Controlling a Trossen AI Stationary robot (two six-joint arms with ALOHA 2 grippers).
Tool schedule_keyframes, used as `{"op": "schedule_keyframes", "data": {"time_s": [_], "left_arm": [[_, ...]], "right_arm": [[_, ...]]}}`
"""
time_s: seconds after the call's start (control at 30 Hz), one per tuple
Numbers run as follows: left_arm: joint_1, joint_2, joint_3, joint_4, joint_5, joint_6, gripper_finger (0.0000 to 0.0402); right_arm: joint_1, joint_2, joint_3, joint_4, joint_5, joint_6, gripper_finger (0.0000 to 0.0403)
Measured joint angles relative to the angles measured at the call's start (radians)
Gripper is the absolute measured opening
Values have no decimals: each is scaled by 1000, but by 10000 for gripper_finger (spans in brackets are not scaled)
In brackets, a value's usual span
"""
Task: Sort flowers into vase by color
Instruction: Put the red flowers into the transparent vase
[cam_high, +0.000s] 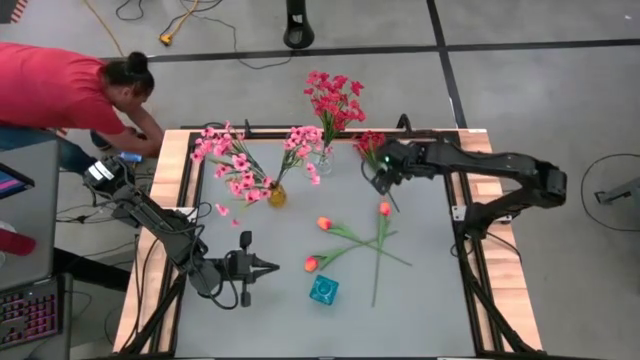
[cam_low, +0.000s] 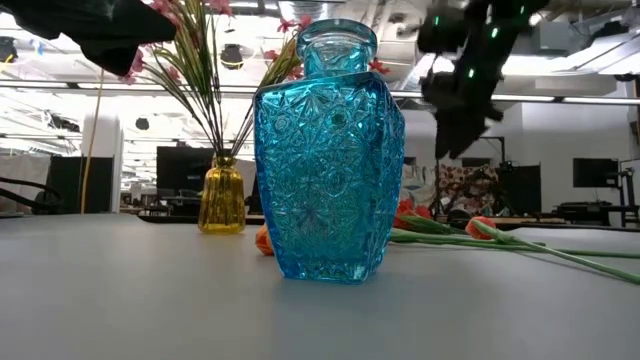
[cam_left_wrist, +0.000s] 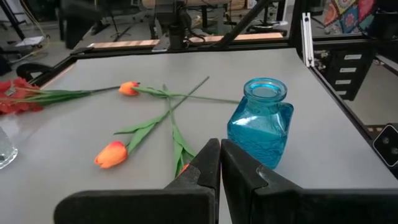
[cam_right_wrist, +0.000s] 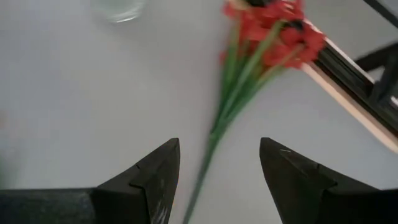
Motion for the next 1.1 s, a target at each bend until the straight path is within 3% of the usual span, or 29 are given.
{"op": "schedule_keyframes", "data": {"time_s": [0.2, 0.37, 0.63, 0.93, 1.1], "left_arm": [[0, 0, 0, -1, -1, 0, 1], [0, 0, 0, -2, -2, 0, 1], [0, 0, 0, -2, -1, 0, 1], [0, 0, 0, -2, -1, -1, 1], [0, 0, 0, -3, -2, -1, 1]], "right_arm": [[-148, 114, -27, 81, -16, 2, 249], [-218, 226, -27, 162, -123, -13, 249], [-246, 354, -26, 295, -155, -15, 249], [-248, 445, -21, 317, -162, -15, 246], [-247, 446, -22, 322, -161, -15, 200]]}}
